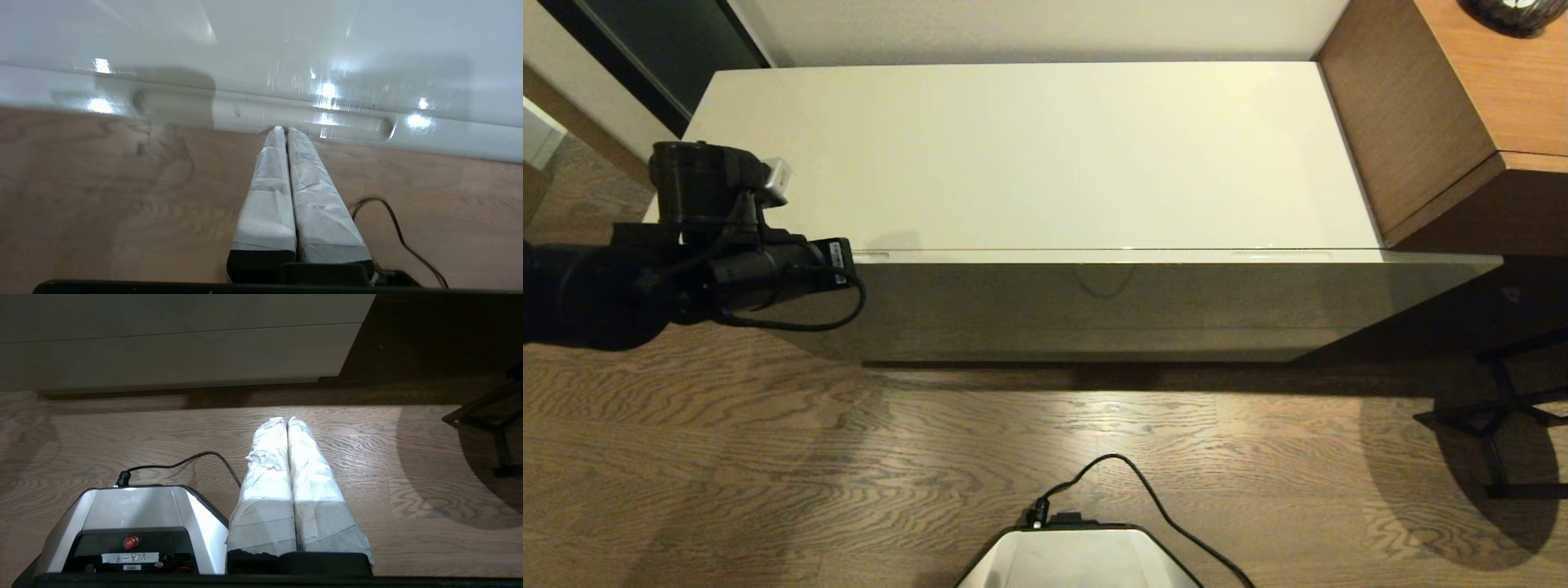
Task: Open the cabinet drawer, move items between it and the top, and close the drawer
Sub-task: Open the drawer
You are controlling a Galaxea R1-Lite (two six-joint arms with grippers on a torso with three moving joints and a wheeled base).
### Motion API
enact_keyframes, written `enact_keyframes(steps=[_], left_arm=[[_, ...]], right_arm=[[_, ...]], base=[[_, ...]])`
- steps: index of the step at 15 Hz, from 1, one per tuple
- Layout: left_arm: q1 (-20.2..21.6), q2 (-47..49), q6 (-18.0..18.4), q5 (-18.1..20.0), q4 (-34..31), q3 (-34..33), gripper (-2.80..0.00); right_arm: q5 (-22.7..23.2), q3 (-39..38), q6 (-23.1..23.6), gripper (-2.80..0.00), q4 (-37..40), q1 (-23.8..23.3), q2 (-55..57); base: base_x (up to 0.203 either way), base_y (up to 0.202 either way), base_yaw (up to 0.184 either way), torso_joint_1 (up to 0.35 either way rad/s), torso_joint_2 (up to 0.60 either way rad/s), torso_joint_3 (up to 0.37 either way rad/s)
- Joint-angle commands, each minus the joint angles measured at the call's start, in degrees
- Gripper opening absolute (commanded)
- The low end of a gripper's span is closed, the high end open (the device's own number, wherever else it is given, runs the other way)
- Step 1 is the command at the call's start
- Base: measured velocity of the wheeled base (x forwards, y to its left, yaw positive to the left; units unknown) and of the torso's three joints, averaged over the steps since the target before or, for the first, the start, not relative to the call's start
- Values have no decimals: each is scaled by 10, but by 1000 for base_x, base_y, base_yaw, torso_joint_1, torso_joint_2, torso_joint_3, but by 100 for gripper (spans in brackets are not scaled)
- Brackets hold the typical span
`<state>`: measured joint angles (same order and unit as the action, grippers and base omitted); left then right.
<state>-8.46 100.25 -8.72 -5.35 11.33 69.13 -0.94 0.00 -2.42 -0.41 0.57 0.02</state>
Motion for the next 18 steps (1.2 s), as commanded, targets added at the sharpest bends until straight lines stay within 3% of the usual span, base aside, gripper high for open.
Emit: enact_keyframes(steps=[1,11,18], left_arm=[[2,14,-1,0,-2,-1,-280],[2,-34,4,4,-5,22,-280],[3,-7,1,3,-2,22,-280]], right_arm=[[0,0,0,-280,0,0,-14],[0,0,0,-280,0,0,-14],[0,0,0,-280,-1,0,-14]], base=[[0,0,0,0,0,0],[0,0,0,0,0,0],[0,0,0,0,0,0]])
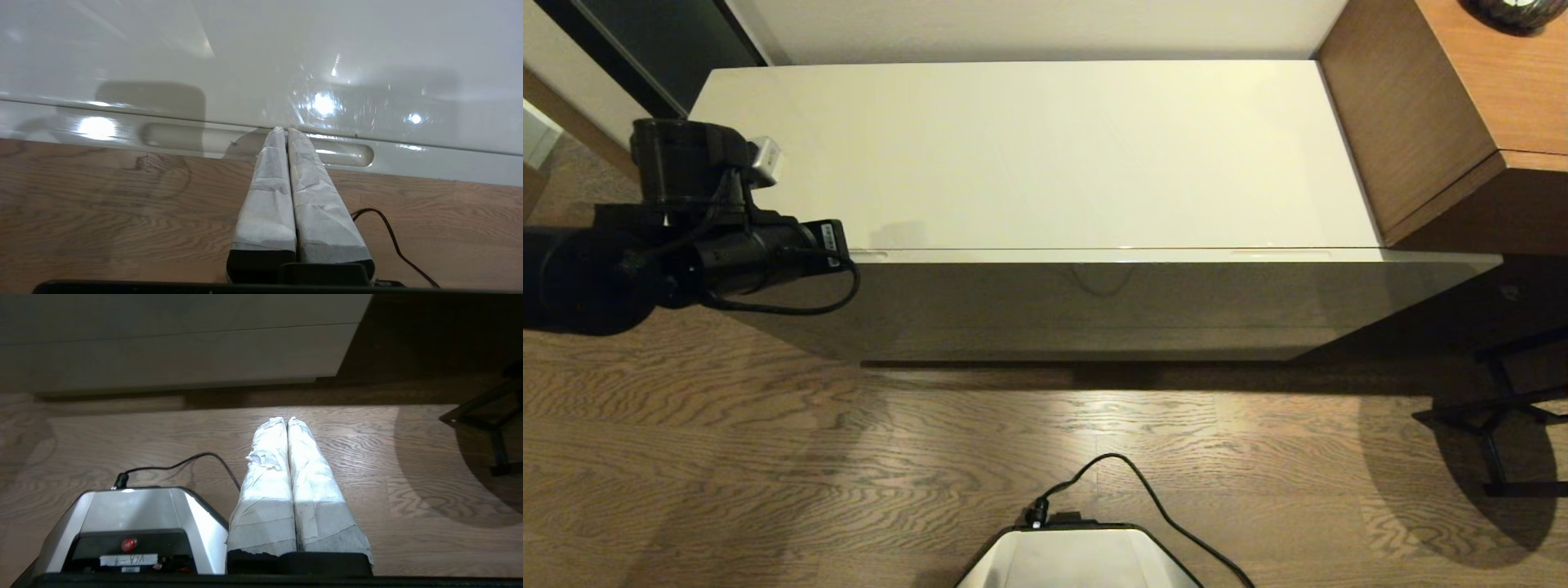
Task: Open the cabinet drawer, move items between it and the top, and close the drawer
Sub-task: Open the drawer
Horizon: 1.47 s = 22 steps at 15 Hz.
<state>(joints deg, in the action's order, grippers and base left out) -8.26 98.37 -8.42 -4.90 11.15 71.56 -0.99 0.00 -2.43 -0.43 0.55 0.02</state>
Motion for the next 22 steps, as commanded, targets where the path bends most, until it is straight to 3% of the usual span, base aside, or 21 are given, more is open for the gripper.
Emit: enact_keyframes(steps=[1,10,18,22], left_arm=[[2,20,-3,-3,0,-3,-280],[6,54,-3,6,-3,-32,-280],[4,22,2,34,-20,-121,-280],[0,-18,2,48,-75,-165,-280]], right_arm=[[0,-1,0,-280,0,0,-14],[0,0,0,-280,0,0,-14],[0,0,0,-280,0,0,-14],[0,0,0,-280,0,0,-14]], base=[[0,0,0,0,0,0],[0,0,0,0,0,0],[0,0,0,0,0,0],[0,0,0,0,0,0]])
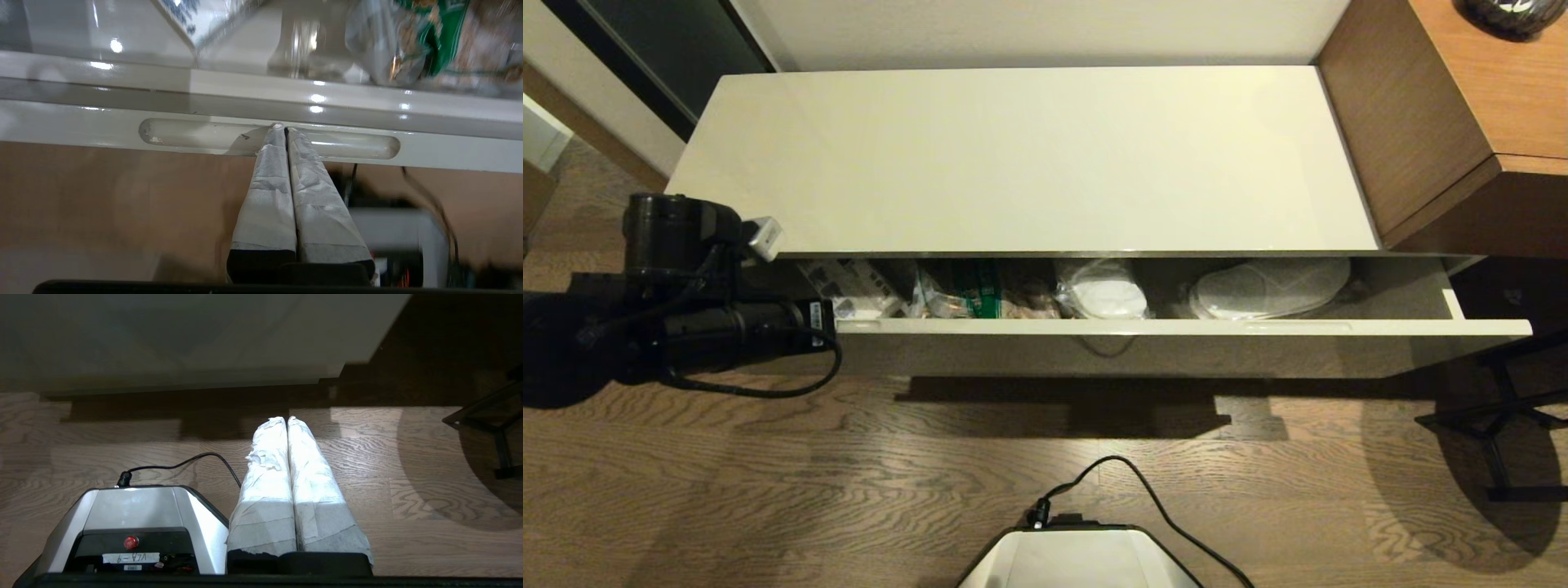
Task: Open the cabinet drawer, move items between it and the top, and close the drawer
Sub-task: Open the drawer
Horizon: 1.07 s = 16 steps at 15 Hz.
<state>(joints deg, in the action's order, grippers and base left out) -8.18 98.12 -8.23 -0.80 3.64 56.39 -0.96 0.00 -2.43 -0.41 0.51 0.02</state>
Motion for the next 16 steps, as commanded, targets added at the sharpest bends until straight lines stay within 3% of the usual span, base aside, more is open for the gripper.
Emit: enact_keyframes(steps=[1,6,9,11,13,16], left_arm=[[-1,-34,0,18,-21,-29,-280],[0,-149,4,47,-156,-46,-280],[0,-262,31,56,-268,-66,-280],[0,-314,32,60,-297,-89,-280],[0,-355,5,60,-308,-84,-280],[0,-381,-5,56,-305,-73,-280]], right_arm=[[0,0,0,-280,0,1,-14],[0,0,0,-280,0,0,-14],[0,0,0,-280,0,0,-14],[0,0,0,-280,0,0,-14],[0,0,0,-280,0,0,-14],[0,0,0,-280,0,1,-14]], base=[[0,0,0,0,0,0],[0,0,0,0,0,0],[0,0,0,0,0,0],[0,0,0,0,0,0],[0,0,0,0,0,0],[0,0,0,0,0,0]])
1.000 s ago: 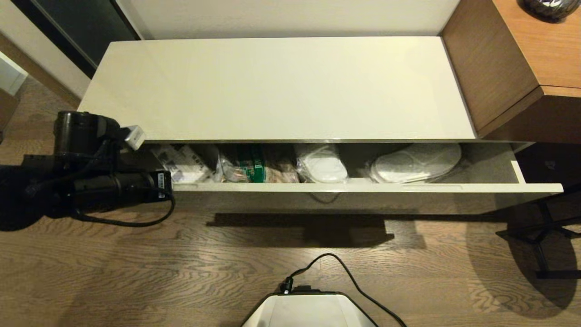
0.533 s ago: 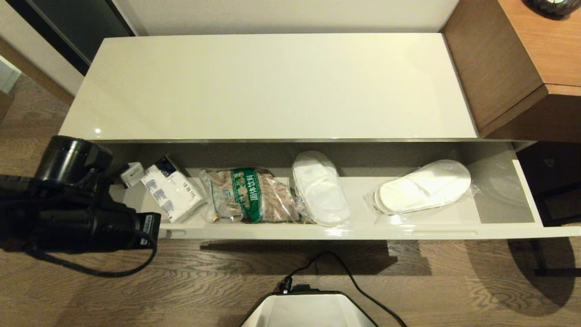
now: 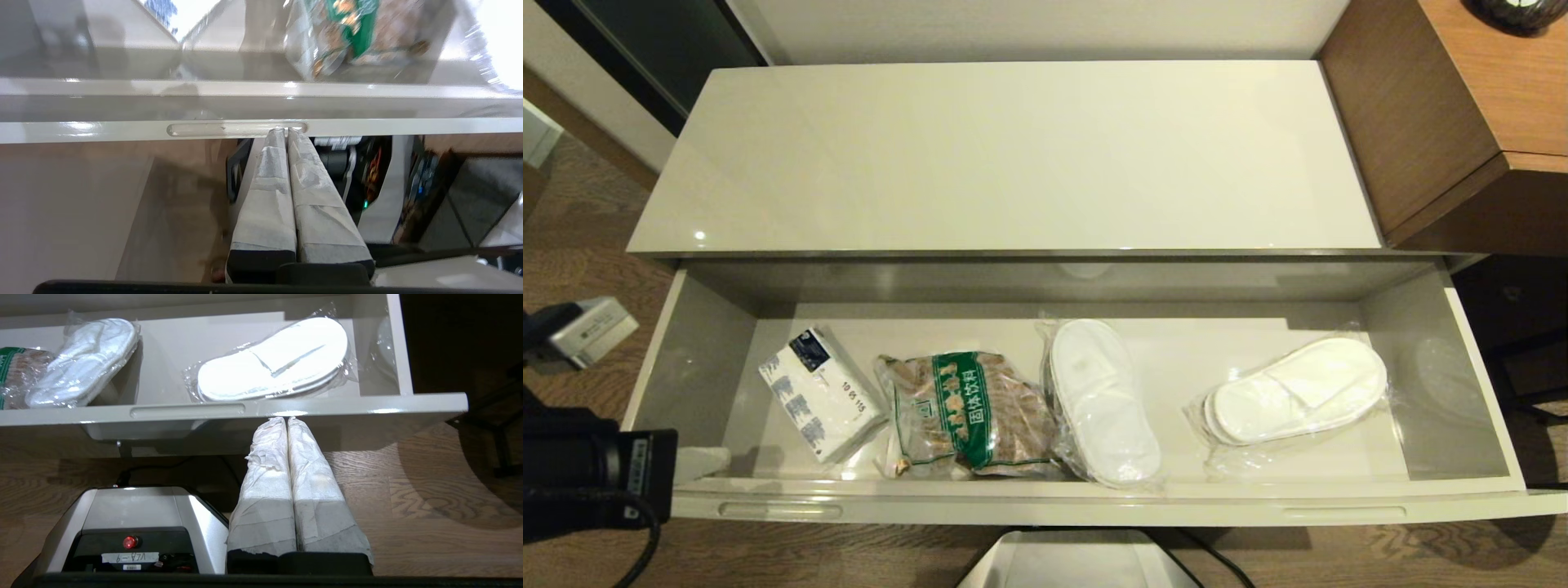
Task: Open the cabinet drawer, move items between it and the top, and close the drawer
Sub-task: Open the drawer, then take out the tissue from the drawer
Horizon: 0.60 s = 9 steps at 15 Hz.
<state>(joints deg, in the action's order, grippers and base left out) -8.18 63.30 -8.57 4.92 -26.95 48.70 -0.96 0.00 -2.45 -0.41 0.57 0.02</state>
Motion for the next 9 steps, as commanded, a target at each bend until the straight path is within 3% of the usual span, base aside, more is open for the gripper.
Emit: enact_keyframes(steps=[1,9], left_arm=[[0,-28,-3,0,0,8,-280],[0,-3,-12,21,-7,0,-280]], right_arm=[[0,0,0,-280,0,0,-14],[0,0,0,-280,0,0,-14]], base=[[0,0,0,0,0,0],[0,0,0,0,0,0]])
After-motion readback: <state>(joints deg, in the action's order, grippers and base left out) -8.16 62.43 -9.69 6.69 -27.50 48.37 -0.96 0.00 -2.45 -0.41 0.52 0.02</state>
